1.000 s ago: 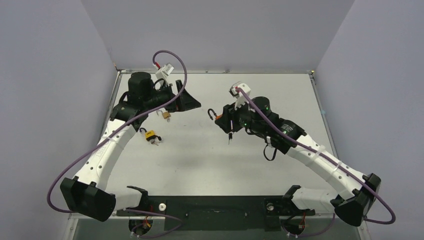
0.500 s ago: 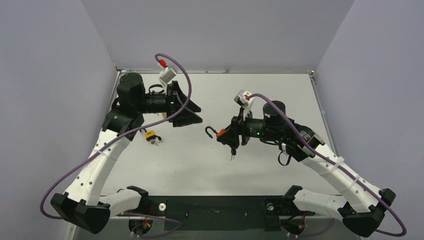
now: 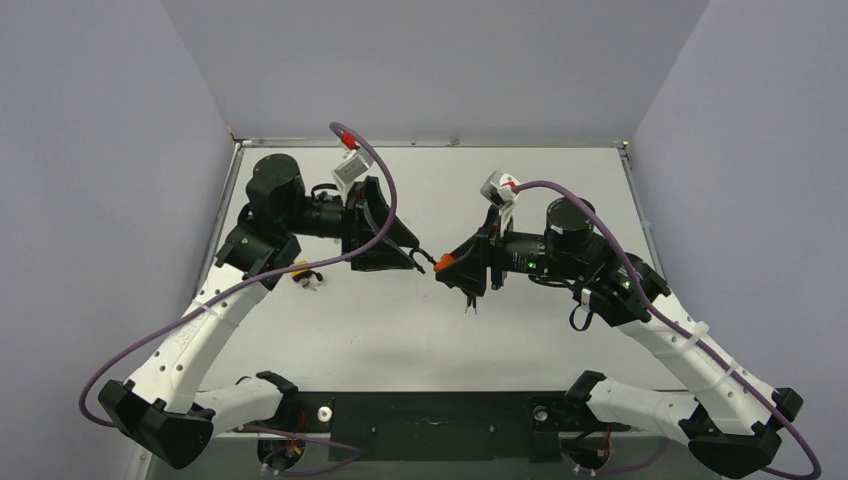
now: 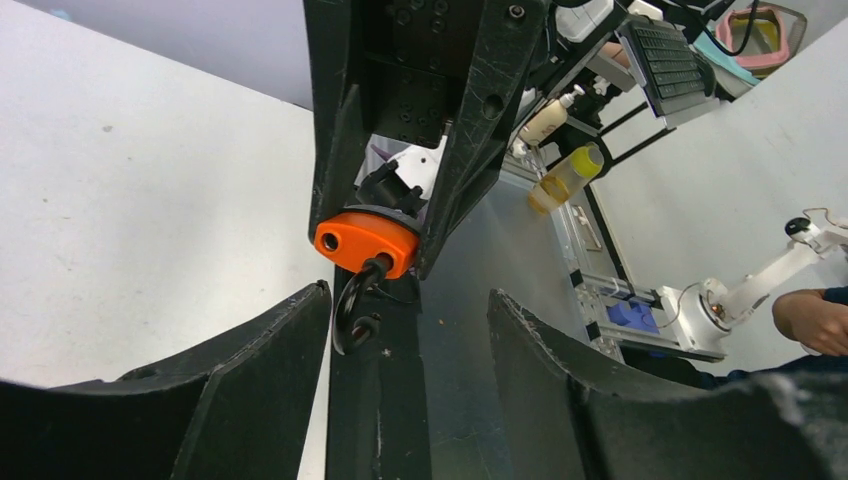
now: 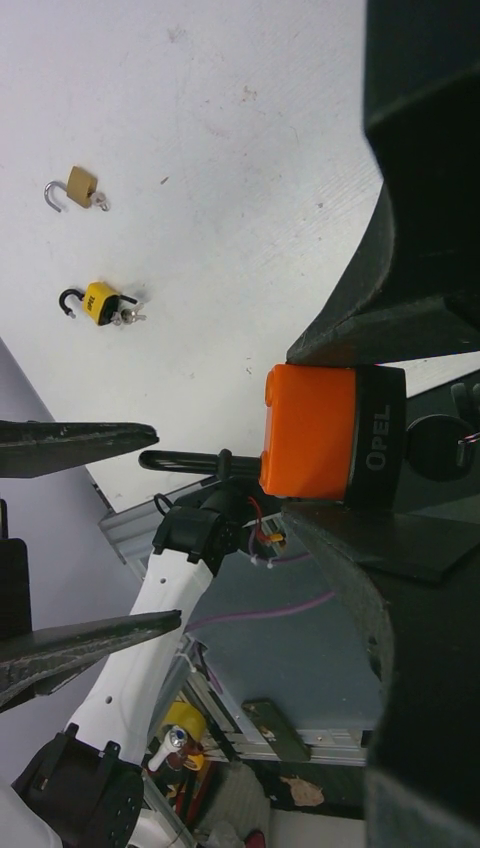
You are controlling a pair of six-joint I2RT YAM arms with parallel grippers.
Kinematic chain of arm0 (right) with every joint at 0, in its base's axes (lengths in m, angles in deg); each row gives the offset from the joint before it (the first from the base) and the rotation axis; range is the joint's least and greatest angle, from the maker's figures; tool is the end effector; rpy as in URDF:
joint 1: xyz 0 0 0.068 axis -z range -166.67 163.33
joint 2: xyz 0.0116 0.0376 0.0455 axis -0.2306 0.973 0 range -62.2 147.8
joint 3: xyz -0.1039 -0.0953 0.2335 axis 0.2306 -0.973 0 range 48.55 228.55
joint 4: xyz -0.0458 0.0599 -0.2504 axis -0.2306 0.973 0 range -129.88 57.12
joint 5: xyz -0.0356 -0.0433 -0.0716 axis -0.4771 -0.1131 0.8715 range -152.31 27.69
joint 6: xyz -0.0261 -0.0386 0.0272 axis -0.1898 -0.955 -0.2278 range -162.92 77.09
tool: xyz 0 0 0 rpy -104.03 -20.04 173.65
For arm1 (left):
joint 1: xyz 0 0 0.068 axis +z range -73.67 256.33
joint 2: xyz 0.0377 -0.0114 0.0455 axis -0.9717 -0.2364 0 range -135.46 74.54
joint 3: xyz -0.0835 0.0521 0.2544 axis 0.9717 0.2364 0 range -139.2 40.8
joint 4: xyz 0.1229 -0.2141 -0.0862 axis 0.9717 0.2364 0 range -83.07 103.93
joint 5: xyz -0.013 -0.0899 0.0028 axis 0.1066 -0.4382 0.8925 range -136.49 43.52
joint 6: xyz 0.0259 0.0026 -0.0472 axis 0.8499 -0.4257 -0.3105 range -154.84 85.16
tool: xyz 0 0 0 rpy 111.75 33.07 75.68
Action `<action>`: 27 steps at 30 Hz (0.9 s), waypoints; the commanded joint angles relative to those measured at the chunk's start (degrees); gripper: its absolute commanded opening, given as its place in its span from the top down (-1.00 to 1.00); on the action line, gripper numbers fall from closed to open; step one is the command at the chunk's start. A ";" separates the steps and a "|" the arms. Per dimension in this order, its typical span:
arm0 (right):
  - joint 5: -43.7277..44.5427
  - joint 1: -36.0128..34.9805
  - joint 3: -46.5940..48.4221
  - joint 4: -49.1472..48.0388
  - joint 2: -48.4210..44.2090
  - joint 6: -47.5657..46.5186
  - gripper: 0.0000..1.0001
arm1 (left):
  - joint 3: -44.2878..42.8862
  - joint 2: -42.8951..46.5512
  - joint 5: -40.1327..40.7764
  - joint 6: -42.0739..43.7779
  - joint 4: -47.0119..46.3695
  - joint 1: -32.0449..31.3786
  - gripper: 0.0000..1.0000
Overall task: Lock with the key
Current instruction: Pick up the lock from the center of the board, then lock the lock.
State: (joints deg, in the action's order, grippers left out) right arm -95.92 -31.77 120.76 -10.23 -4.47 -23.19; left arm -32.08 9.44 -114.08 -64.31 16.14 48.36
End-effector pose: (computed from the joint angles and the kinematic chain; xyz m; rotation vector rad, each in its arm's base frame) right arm 0.1281 0.1566 0.4289 -0.8691 1.8061 1.2984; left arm 0.1886 -0.1373 0.4434 1.0015 1.5788 -1.6526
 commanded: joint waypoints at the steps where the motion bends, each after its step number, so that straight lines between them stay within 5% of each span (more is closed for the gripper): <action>1: -0.48 -0.42 3.46 -4.60 -1.07 0.75 1.00 | -0.37 -0.55 -0.38 1.84 -0.69 -2.17 -0.11; 13: 1.79 -1.10 3.24 -3.90 -0.83 0.17 1.00 | -0.02 -0.39 2.03 5.46 4.76 -4.44 0.27; 15: 1.83 -1.31 3.17 -3.70 -0.62 0.02 1.00 | -0.31 -0.60 2.28 5.62 5.14 -4.46 0.38; 19: 2.18 -1.53 3.03 -3.64 -0.54 -0.19 1.00 | -0.24 -1.38 3.73 5.66 5.85 -4.44 0.95; 22: 2.81 -2.02 2.41 -3.68 -0.09 -0.51 0.99 | -0.13 -1.79 5.63 3.93 5.32 -4.51 1.00; 24: 4.54 -2.45 1.95 -3.73 0.06 -0.75 0.70 | 0.30 -2.07 8.24 0.17 1.94 -4.47 1.00; 27: 10.52 -2.78 1.03 -4.85 -0.20 -1.54 -0.27 | 0.44 -2.07 13.93 -5.48 -1.75 -4.42 1.00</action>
State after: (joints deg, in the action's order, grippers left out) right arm -92.81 -33.76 121.72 -9.64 -4.34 -24.33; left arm -31.51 7.75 -109.01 -63.24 21.43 44.12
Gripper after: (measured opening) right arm 0.444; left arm 0.053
